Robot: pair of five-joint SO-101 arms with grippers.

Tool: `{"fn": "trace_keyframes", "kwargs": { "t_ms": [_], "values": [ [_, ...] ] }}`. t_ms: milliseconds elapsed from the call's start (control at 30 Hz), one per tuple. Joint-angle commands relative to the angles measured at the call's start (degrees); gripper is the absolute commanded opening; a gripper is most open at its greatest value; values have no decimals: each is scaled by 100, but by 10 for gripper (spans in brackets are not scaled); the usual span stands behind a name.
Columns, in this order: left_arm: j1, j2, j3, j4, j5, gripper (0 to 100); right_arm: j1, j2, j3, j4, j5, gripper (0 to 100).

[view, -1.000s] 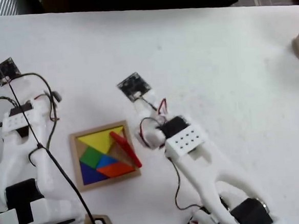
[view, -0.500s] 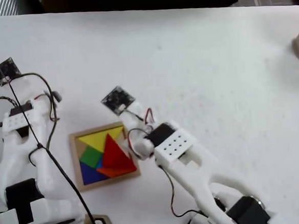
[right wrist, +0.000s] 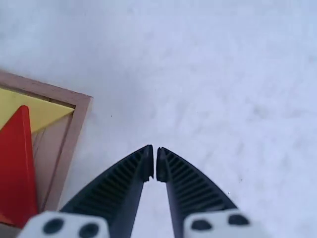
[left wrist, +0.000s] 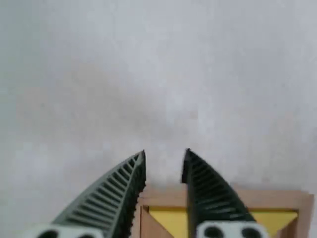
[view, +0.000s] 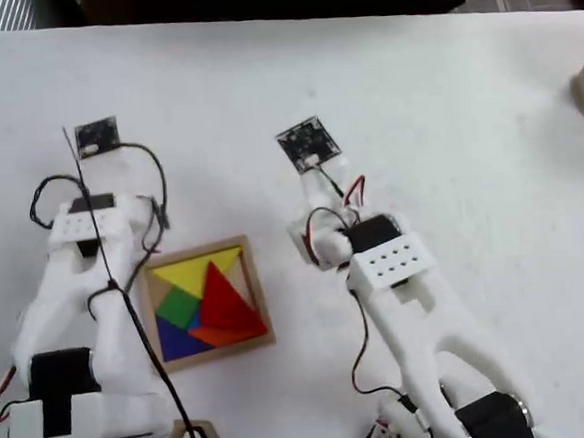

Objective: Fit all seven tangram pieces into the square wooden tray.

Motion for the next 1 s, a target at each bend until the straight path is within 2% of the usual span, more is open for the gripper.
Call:
{"fn": "trace_keyframes", "kwargs": {
  "t_ms": [0, 267, 500, 633, 767, 867, 967],
  "values": [
    [338, -286, -334, 756, 79, 44, 215, -242, -79, -127, -53, 23],
    [1965, -286, 123, 941, -132, 22, 418, -233, -79, -330, -53, 24],
    [2738, -180, 457, 484, -132, 22, 418, -233, -79, -330, -26, 24],
    [2905, -75, 352, 492, -132, 22, 409, -233, -79, -330, -9, 24],
    [2589, -268, 193, 607, -132, 22, 400, -233, -79, -330, -9, 24],
    [2299, -901, 369, 721, -132, 22, 409, -233, -79, -330, -9, 24],
    [2378, -1895, 1108, 404, -132, 22, 374, -233, -79, -330, -9, 24]
  ]
}}
